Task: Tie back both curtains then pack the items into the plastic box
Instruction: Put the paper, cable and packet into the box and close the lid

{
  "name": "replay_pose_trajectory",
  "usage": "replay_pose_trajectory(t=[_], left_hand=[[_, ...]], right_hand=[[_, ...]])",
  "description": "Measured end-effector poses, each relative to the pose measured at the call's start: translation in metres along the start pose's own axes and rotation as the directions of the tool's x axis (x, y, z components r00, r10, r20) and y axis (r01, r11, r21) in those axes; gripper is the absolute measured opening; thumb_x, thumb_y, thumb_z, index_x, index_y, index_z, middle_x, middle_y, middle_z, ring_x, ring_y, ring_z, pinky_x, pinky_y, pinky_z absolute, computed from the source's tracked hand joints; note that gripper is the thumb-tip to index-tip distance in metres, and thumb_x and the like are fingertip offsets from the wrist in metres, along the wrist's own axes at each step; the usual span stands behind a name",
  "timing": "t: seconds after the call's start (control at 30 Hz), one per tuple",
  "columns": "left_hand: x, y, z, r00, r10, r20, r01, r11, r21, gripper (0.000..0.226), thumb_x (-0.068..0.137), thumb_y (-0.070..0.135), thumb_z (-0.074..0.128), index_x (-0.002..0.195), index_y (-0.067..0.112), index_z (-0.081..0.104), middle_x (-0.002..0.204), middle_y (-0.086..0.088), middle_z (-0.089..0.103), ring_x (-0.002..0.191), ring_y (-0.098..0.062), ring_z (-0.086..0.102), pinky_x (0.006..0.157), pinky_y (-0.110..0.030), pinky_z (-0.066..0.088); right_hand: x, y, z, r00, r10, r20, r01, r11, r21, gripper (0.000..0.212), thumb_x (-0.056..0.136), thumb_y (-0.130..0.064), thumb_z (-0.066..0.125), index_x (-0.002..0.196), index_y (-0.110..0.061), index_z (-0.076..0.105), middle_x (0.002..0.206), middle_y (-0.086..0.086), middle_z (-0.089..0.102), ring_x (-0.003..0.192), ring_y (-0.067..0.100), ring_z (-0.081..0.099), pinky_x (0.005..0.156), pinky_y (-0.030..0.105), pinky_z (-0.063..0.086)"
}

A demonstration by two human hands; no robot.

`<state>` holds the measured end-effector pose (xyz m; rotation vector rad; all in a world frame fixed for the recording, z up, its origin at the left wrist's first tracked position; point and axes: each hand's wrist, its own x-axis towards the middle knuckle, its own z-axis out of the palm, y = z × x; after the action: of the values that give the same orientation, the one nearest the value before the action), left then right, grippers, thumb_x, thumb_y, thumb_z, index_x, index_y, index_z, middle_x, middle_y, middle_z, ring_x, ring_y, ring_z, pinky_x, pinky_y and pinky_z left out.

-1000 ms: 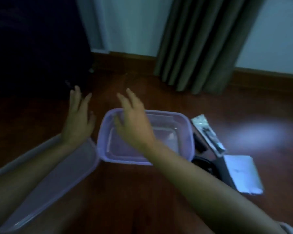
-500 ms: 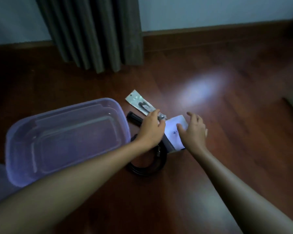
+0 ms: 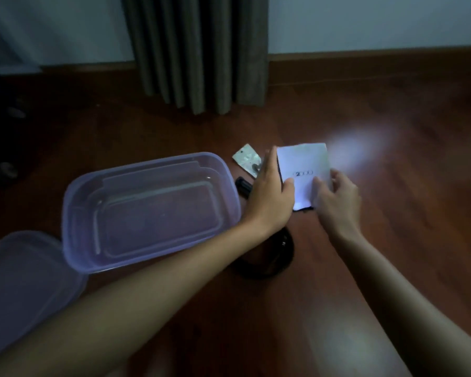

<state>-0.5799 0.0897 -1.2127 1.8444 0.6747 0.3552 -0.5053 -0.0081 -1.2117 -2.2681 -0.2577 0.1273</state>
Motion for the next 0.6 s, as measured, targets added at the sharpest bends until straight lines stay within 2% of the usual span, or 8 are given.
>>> replay_pose_trajectory(t=[0.1, 0.2, 0.27, 0.33, 0.4, 0.5, 0.53, 0.6], left_hand=[[-0.002, -0.01, -0.057, 0.987, 0.039, -0.159, -0.033, 0.999, 0.041, 0.063, 0.097, 0.008, 0.045, 0.152, 0.017, 0.015, 0.157, -0.007, 0.028, 0.142, -0.023, 0.03, 0.113, -0.035, 0.029], [-0.011, -0.041, -0.112, 0.967, -0.035, -0.253, 0.056, 0.995, 0.08, 0.061, 0.099, 0.009, 0.043, 0.152, 0.019, 0.017, 0.152, -0.004, 0.037, 0.133, -0.022, 0.043, 0.097, -0.025, 0.038], [-0.019, -0.068, -0.14, 0.955, -0.149, -0.257, 0.177, 0.98, 0.088, 0.06, 0.1, 0.007, 0.04, 0.153, 0.02, 0.014, 0.146, -0.005, 0.044, 0.126, -0.022, 0.048, 0.086, -0.024, 0.039], [-0.027, -0.096, -0.157, 0.934, -0.256, -0.25, 0.285, 0.954, 0.091, 0.06, 0.1, 0.005, 0.037, 0.153, 0.02, 0.012, 0.146, -0.006, 0.044, 0.126, -0.023, 0.047, 0.084, -0.025, 0.038], [-0.035, -0.118, -0.166, 0.913, -0.329, -0.241, 0.357, 0.93, 0.084, 0.06, 0.1, 0.002, 0.036, 0.153, 0.019, 0.014, 0.146, -0.006, 0.044, 0.129, -0.024, 0.045, 0.088, -0.026, 0.038], [-0.045, -0.142, -0.173, 0.887, -0.406, -0.223, 0.427, 0.903, 0.054, 0.059, 0.099, -0.002, 0.037, 0.151, 0.019, 0.021, 0.142, -0.003, 0.047, 0.125, -0.019, 0.046, 0.087, -0.025, 0.038], [-0.047, -0.146, -0.175, 0.877, -0.421, -0.233, 0.443, 0.895, 0.05, 0.06, 0.098, -0.003, 0.038, 0.151, 0.019, 0.021, 0.141, -0.002, 0.048, 0.121, -0.016, 0.047, 0.085, -0.024, 0.037], [-0.048, -0.151, -0.178, 0.857, -0.425, -0.291, 0.46, 0.885, 0.063, 0.06, 0.096, -0.006, 0.039, 0.149, 0.018, 0.025, 0.135, -0.001, 0.05, 0.109, -0.009, 0.046, 0.082, -0.021, 0.037]], right_hand=[[-0.016, -0.044, 0.037, 0.988, -0.091, 0.122, 0.077, 0.991, 0.112, 0.026, 0.09, -0.01, 0.049, 0.11, -0.013, 0.065, 0.096, 0.001, 0.068, 0.082, 0.016, 0.059, 0.063, 0.023, 0.036], [-0.042, -0.072, 0.077, 0.932, -0.201, 0.303, 0.166, 0.977, 0.137, 0.026, 0.087, 0.0, 0.041, 0.101, -0.012, 0.06, 0.082, 0.001, 0.063, 0.07, 0.018, 0.055, 0.053, 0.019, 0.035], [-0.06, -0.079, 0.104, 0.866, -0.227, 0.446, 0.207, 0.974, 0.095, 0.024, 0.089, 0.0, 0.04, 0.097, -0.017, 0.055, 0.075, -0.002, 0.058, 0.061, 0.013, 0.051, 0.042, 0.017, 0.033], [-0.075, -0.078, 0.13, 0.804, -0.217, 0.554, 0.24, 0.97, 0.031, 0.02, 0.092, -0.002, 0.04, 0.095, -0.015, 0.055, 0.071, -0.001, 0.056, 0.057, 0.012, 0.048, 0.042, 0.024, 0.031], [-0.086, -0.074, 0.151, 0.771, -0.182, 0.611, 0.238, 0.971, -0.012, 0.018, 0.092, -0.002, 0.041, 0.088, -0.012, 0.056, 0.068, 0.0, 0.054, 0.058, 0.016, 0.048, 0.045, 0.028, 0.032], [-0.098, -0.064, 0.174, 0.749, -0.13, 0.65, 0.218, 0.974, -0.057, 0.024, 0.092, -0.002, 0.043, 0.072, -0.013, 0.049, 0.061, -0.002, 0.046, 0.06, 0.021, 0.045, 0.044, 0.026, 0.028], [-0.101, -0.063, 0.179, 0.739, -0.12, 0.663, 0.211, 0.976, -0.058, 0.021, 0.093, -0.002, 0.043, 0.076, -0.011, 0.051, 0.062, -0.002, 0.046, 0.061, 0.021, 0.045, 0.045, 0.024, 0.027], [-0.106, -0.064, 0.188, 0.725, -0.122, 0.678, 0.206, 0.977, -0.045, 0.015, 0.095, -0.004, 0.045, 0.096, -0.006, 0.06, 0.076, 0.004, 0.056, 0.07, 0.023, 0.05, 0.047, 0.022, 0.03]])
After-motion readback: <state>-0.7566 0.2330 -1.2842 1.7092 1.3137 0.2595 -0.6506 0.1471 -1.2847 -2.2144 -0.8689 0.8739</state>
